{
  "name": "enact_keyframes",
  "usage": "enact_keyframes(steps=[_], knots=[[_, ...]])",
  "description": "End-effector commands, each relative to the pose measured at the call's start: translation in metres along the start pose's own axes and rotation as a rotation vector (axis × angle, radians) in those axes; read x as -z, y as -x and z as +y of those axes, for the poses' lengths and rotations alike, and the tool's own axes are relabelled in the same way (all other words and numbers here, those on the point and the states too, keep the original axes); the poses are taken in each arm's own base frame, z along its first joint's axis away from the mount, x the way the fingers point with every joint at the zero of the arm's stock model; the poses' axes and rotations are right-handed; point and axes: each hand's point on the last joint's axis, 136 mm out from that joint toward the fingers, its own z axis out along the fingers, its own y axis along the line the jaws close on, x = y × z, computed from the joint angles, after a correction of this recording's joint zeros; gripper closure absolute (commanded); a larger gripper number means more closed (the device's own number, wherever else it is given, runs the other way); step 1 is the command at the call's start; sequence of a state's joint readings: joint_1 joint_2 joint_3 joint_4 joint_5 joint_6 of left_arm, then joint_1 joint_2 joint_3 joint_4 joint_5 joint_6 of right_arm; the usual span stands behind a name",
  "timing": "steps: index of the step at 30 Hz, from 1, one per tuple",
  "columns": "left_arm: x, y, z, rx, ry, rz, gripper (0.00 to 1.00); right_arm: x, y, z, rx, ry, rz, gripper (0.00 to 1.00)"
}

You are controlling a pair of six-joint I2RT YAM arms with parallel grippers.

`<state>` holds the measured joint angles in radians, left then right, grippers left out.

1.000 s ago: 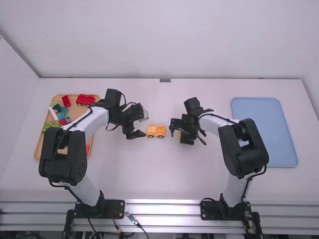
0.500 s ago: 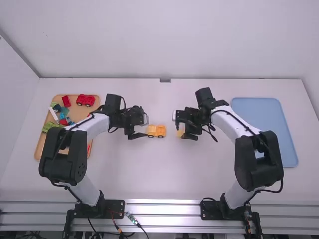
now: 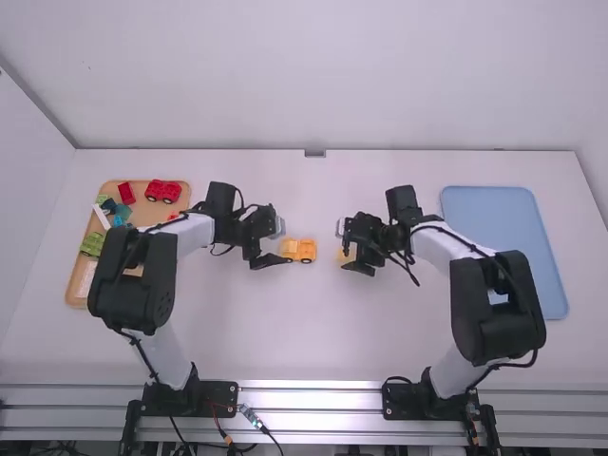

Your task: Assemble lego blocks to make yellow taxi

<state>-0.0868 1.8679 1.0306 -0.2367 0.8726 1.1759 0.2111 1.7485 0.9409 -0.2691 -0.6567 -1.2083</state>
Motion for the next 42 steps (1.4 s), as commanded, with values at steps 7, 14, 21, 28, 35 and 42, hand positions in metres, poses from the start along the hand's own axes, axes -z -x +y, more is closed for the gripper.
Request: enact_keyframes(steps=[7,14,21,28,35,42], knots=[[-0.008,0.007,0.004,-0.117,-0.063,-0.1,0.01,-0.004,-0.009,0.003,-0.028,-0.052,-0.048,0.01],[-0.012,0.003,-0.001,-0.13,-0.065,-0.122,0.01,-0.001,-0.019,0.011,-0.02,-0.081,-0.135,0.01],[-0.012,0.002,-0.001,-0.124,-0.063,-0.119,0.01,-0.004,-0.031,-0.006,-0.077,-0.088,-0.119,0.01],[-0.012,0.003,0.002,-0.099,-0.054,-0.121,0.01,-0.021,-0.037,-0.021,-0.163,-0.041,-0.113,0.01],[-0.012,0.002,0.002,-0.092,-0.054,-0.117,0.01,-0.019,-0.038,-0.012,-0.064,0.005,-0.09,0.01],[-0.012,0.002,0.001,-0.084,-0.059,-0.116,0.01,-0.041,-0.049,-0.023,-0.083,-0.014,-0.113,0.01]])
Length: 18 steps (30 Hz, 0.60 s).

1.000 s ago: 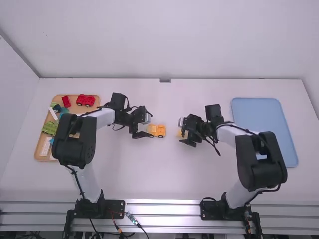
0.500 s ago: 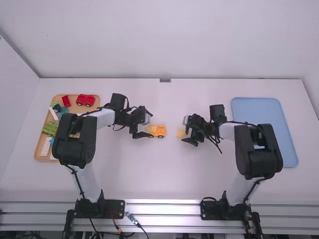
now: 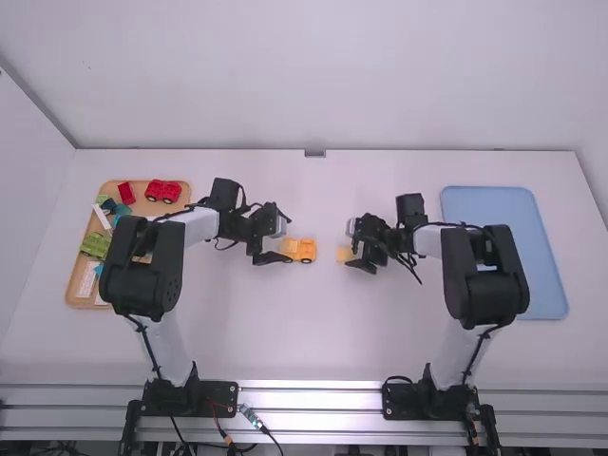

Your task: Assemble lego blocks to make yellow taxi

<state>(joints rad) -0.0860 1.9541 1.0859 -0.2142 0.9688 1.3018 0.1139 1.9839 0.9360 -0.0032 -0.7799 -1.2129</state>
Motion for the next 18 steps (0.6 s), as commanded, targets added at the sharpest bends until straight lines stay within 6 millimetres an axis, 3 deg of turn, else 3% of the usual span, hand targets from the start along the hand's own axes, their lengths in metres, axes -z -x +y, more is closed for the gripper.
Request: enact_keyframes(steps=[1,11,18], knots=[[-0.001,-0.003,-0.008,0.038,-0.022,-0.028,0.01,-0.015,-0.004,0.01,-0.029,0.056,-0.016,0.01],[-0.001,-0.001,-0.003,0.064,-0.008,-0.035,0.01,-0.01,0.008,0.029,0.097,0.111,-0.172,0.01],[0.0,0.001,-0.002,0.071,-0.012,-0.035,0.01,-0.009,0.001,0.019,0.009,0.047,-0.199,0.01]])
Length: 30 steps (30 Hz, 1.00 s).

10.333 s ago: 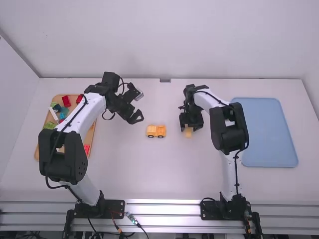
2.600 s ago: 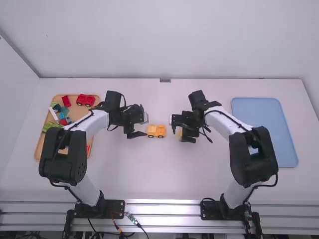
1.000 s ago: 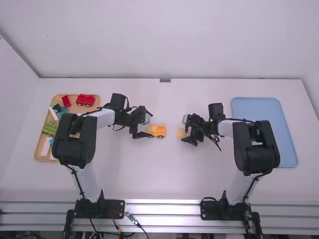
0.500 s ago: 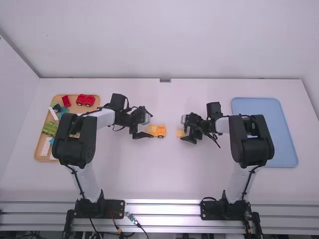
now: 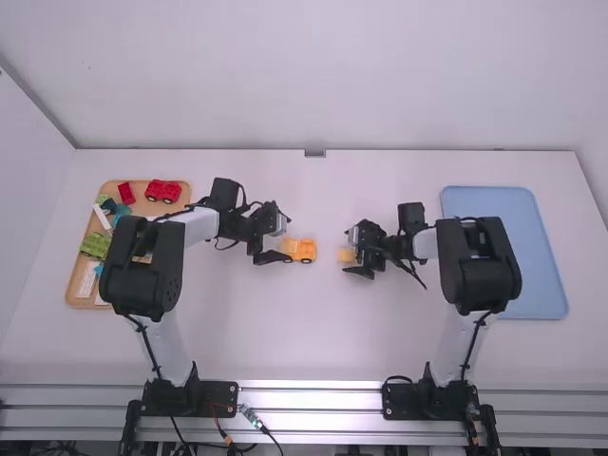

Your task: Assemble lego blocks to make yellow taxi

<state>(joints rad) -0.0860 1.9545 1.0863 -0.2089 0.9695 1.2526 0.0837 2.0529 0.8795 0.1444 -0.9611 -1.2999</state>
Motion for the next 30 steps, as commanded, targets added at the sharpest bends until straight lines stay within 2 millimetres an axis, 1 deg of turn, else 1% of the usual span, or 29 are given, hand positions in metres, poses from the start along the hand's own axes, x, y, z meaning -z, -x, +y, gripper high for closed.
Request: enact_keyframes(steps=[1,6,8,10,13,15,16,18,19,21,27,30], knots=[[0.0,0.002,-0.002,0.025,-0.015,-0.033,0.01,-0.006,-0.003,0.004,-0.12,0.01,-0.029,0.01],[0.001,0.002,-0.002,0.029,-0.018,-0.032,0.01,-0.019,-0.01,0.007,-0.17,0.051,-0.03,0.01],[0.001,0.002,-0.002,0.032,-0.018,-0.031,0.01,-0.018,-0.009,0.007,-0.194,0.072,-0.022,0.0],[0.0,0.002,-0.003,0.032,-0.02,-0.031,0.01,-0.016,-0.007,0.007,-0.183,0.1,-0.013,0.05],[0.001,0.002,-0.003,0.033,-0.019,-0.03,0.01,-0.012,-0.004,0.007,-0.167,0.131,-0.007,0.08],[0.001,0.002,-0.002,0.031,-0.018,-0.03,0.01,-0.006,-0.004,0.004,-0.174,0.141,-0.003,0.15],[0.001,0.002,-0.002,0.031,-0.018,-0.03,0.01,-0.005,-0.003,0.004,-0.175,0.144,-0.001,0.2],[0.001,0.002,-0.002,0.031,-0.018,-0.03,0.01,-0.005,-0.003,0.003,-0.182,0.15,0.004,0.24],[0.001,0.001,-0.002,0.031,-0.018,-0.03,0.01,-0.005,-0.003,0.003,-0.182,0.15,0.006,0.29],[0.001,0.002,-0.002,0.03,-0.018,-0.03,0.01,-0.006,-0.004,0.004,-0.177,0.15,0.011,0.34],[0.001,0.002,-0.002,0.031,-0.017,-0.031,0.01,-0.01,-0.009,0.014,-0.137,0.152,0.013,0.32],[0.001,0.002,-0.002,0.03,-0.018,-0.031,0.01,-0.012,-0.019,0.012,-0.183,0.111,0.047,0.32]])
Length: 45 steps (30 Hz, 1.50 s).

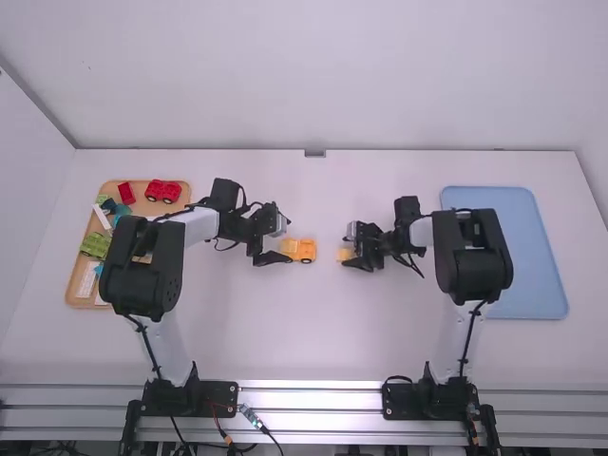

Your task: Assemble lego blocks to make yellow taxi

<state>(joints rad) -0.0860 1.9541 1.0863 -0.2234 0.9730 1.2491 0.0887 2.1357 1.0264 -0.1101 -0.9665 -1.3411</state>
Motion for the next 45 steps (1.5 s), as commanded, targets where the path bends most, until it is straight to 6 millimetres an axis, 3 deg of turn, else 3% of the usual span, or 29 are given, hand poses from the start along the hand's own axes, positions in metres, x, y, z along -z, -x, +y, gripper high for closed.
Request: enact_keyframes(steps=[1,5,14,18,23,33,38,45], knots=[[0.001,0.002,0.0,0.015,-0.009,-0.03,0.01,-0.005,-0.012,0.008,-0.07,0.002,0.022,0.32],[0.001,0.003,0.001,0.013,-0.008,-0.031,0.01,-0.008,-0.012,0.006,-0.09,-0.021,0.014,0.36],[0.001,0.003,0.002,0.012,-0.007,-0.031,0.01,-0.008,-0.012,0.007,-0.094,-0.017,0.017,0.56],[0.001,0.003,0.002,0.012,-0.007,-0.031,0.01,-0.008,-0.012,0.007,-0.1,-0.015,0.017,0.56],[0.001,0.003,0.001,0.014,-0.008,-0.03,0.01,-0.008,-0.012,0.007,-0.1,-0.016,0.014,0.43],[0.001,0.003,0.002,0.013,-0.007,-0.031,0.01,-0.004,-0.004,0.0,-0.107,0.01,0.021,0.42],[0.001,0.003,0.001,0.015,-0.009,-0.03,0.01,-0.003,-0.001,0.002,-0.093,0.036,0.03,0.43],[0.001,0.002,0.001,0.015,-0.008,-0.03,0.01,-0.003,-0.003,0.003,-0.094,0.032,0.032,0.58]])
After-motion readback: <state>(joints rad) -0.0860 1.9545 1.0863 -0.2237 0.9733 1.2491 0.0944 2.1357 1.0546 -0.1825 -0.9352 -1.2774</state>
